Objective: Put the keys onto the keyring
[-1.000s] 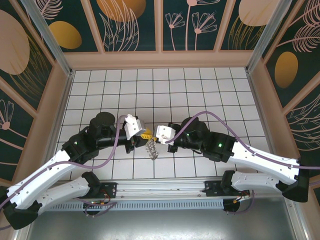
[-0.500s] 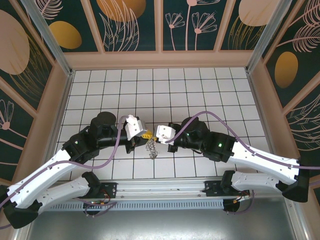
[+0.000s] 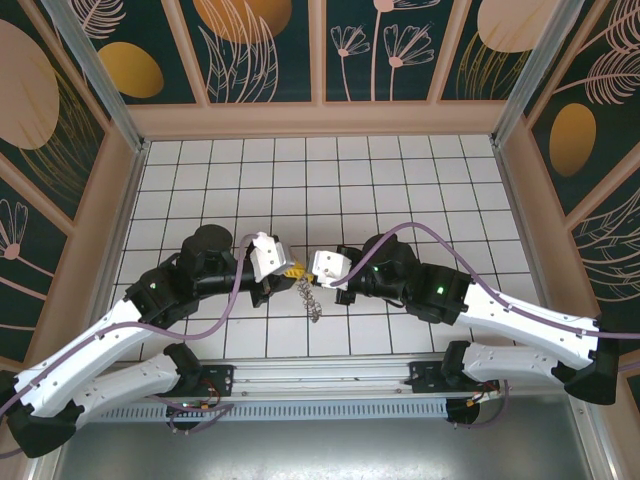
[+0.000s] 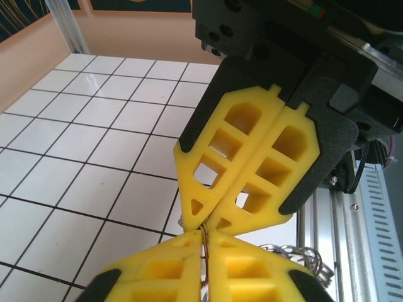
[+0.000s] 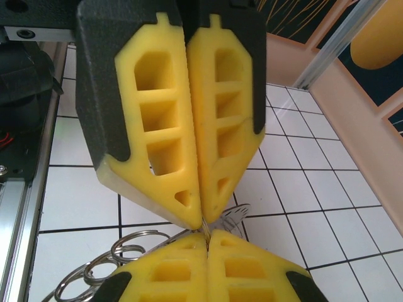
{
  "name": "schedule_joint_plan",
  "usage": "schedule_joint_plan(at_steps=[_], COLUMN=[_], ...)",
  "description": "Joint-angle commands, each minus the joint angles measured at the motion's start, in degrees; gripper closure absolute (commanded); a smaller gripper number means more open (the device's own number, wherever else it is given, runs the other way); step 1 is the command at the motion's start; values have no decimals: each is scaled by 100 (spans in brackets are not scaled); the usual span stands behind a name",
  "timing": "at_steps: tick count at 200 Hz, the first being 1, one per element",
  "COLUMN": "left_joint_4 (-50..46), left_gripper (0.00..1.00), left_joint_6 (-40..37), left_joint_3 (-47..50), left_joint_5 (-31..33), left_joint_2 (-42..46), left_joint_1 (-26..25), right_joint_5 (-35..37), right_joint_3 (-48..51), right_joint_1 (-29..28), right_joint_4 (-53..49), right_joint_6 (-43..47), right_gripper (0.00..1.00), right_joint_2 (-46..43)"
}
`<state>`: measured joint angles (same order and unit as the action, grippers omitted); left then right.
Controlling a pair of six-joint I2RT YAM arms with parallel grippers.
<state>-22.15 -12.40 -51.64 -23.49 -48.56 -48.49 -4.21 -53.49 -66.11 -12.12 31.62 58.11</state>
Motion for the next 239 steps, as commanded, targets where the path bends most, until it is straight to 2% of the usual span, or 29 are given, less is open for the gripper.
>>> schedule_joint_plan(at_steps=[1,38,62,84,96,163,175,197,218,239], left_joint_4=[90,272,773,1491,1817,2940,3100,3188,2935,1980], left_gripper=[100,100,100,100,100,100,100,100,100,100], left_joint_6=[-69,-53,96,349,444,843,917,970,926,679], left_joint_3=[66,121,302,556,681,1173,1252,1290,1175,785], left_joint_5=[134,55,-71,-303,-388,-821,-867,-919,-892,-676], left_joint_2=[30,179,500,794,888,1000,1061,1144,1107,824], left_joint_1=[2,2,1,6,5,0,0,0,5,6], right_joint_5=[-214,-212,-259,-467,-542,-796,-786,-735,-603,-353], right_joint_3=[-182,-157,-116,-6,41,101,120,106,82,66], right_joint_1=[-49,-43,-45,-49,-43,-41,-44,-49,-43,-45], right_joint_4=[312,348,401,548,631,790,810,816,797,721], right_joint_6=[26,0,-24,-87,-105,-171,-166,-124,-61,34], right_gripper=[100,100,100,89,88,86,89,100,100,100], right_joint_2=[-142,-182,-194,-253,-290,-384,-374,-379,-405,-443])
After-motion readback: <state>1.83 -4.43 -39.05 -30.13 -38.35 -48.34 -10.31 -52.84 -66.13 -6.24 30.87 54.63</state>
